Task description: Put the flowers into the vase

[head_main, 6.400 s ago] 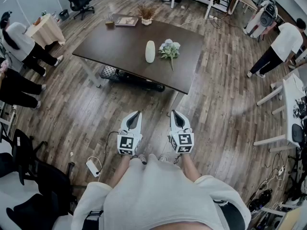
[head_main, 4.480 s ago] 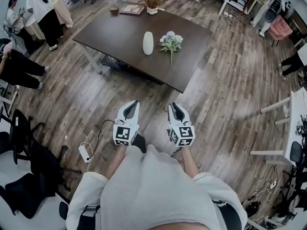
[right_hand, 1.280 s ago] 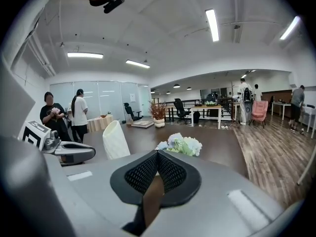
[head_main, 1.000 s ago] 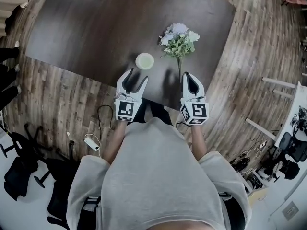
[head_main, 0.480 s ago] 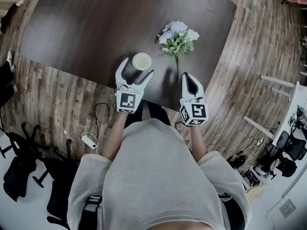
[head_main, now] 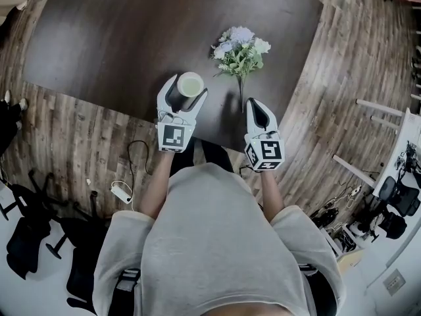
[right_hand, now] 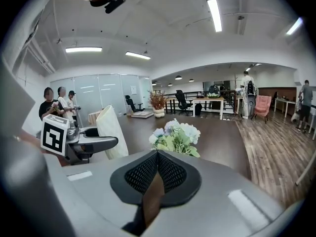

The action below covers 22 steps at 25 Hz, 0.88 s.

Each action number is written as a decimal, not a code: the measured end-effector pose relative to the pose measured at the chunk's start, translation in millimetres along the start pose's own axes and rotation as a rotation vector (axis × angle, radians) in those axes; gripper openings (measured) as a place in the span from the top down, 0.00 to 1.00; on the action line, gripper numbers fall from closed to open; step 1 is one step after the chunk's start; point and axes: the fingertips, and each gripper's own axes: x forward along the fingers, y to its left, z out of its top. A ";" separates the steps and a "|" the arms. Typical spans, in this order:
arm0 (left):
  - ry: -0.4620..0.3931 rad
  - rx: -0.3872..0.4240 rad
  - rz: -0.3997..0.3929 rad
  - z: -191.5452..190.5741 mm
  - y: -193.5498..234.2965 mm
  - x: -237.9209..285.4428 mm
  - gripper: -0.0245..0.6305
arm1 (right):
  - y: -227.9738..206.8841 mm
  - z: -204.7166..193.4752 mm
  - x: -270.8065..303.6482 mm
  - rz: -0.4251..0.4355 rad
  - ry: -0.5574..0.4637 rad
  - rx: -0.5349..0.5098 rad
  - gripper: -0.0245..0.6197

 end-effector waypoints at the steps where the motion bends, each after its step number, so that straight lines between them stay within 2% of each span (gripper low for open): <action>1: 0.001 -0.005 -0.002 -0.2 -0.2 0.3 0.43 | -1.2 -0.6 1.1 -0.002 0.004 -0.001 0.96; 5: -0.002 -0.013 -0.007 -0.1 1.1 0.3 0.43 | -6.9 -9.1 8.4 -0.016 0.040 0.004 0.96; 15: 0.003 -0.015 -0.007 -2.4 -1.6 -0.1 0.43 | -24.3 -59.1 47.9 0.008 0.298 0.047 0.77; 18: 0.005 -0.022 -0.007 -1.5 -4.3 -1.5 0.43 | -33.4 -61.4 60.3 0.008 0.351 0.085 0.77; 22: 0.002 -0.022 -0.006 -0.5 -5.5 -0.9 0.43 | -46.5 -52.8 78.0 0.007 0.360 0.108 0.79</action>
